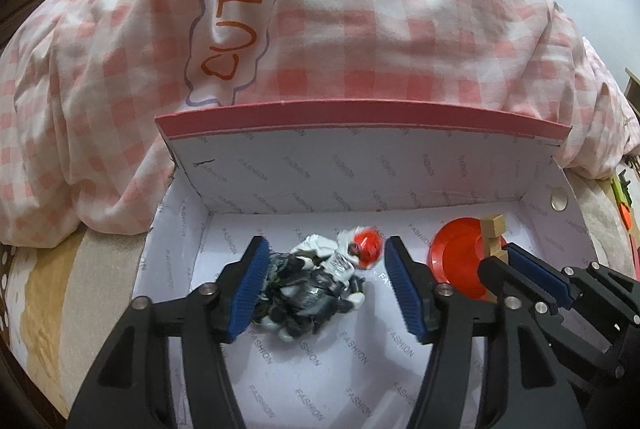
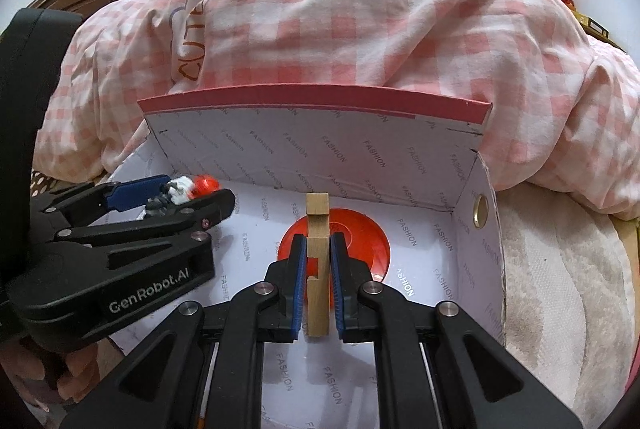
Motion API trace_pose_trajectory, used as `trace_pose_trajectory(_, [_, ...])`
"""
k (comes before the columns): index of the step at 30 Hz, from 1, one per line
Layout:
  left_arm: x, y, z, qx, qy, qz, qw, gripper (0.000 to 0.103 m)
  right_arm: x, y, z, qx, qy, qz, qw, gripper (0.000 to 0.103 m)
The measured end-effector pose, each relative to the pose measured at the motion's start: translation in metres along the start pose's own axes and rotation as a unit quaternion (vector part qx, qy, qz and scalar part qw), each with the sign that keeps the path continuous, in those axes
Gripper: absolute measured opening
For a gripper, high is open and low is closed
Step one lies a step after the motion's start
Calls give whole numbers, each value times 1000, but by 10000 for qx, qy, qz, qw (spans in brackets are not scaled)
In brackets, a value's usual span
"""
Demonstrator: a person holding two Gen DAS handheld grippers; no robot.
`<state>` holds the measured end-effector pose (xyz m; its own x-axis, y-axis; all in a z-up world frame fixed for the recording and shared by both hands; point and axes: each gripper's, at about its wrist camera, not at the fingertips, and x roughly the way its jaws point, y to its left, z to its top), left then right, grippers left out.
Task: Organize objects
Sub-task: 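Open the left gripper to drop the figure while the right releases the block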
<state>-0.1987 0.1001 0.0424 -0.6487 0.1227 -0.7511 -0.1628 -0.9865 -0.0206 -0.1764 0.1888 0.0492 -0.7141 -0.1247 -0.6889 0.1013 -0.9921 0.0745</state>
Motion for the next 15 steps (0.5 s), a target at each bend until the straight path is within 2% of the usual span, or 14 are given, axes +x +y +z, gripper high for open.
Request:
trace_pose_trajectory(3, [-5, 0, -4, 1, 19, 12, 10000, 67, -1, -5, 0, 110, -27, 159, 9998, 16])
trace_pose_trajectory(7, [-6, 2, -4, -151, 25, -9, 9999, 67, -2, -11, -2, 244, -12, 64, 9997, 34])
trace_pose_trajectory(10, [-10, 4, -5, -257, -36, -62, 9996, 67, -7, -9, -2, 201, -149, 88, 9996, 39])
trace_pose_trajectory(12, [-11, 6, -5, -287, -49, -31, 9996, 67, -9, -3, -2, 46, -224, -40, 9997, 48])
trace_pose_trajectory(14, [-13, 7, -6, -334, -34, -55, 9994, 67, -14, 2, -3, -120, -298, -41, 9995, 64])
trace_pose_trajectory(15, [-14, 7, -6, -346, -27, -77, 9994, 67, -16, 4, -4, -159, -324, 1, 9994, 66])
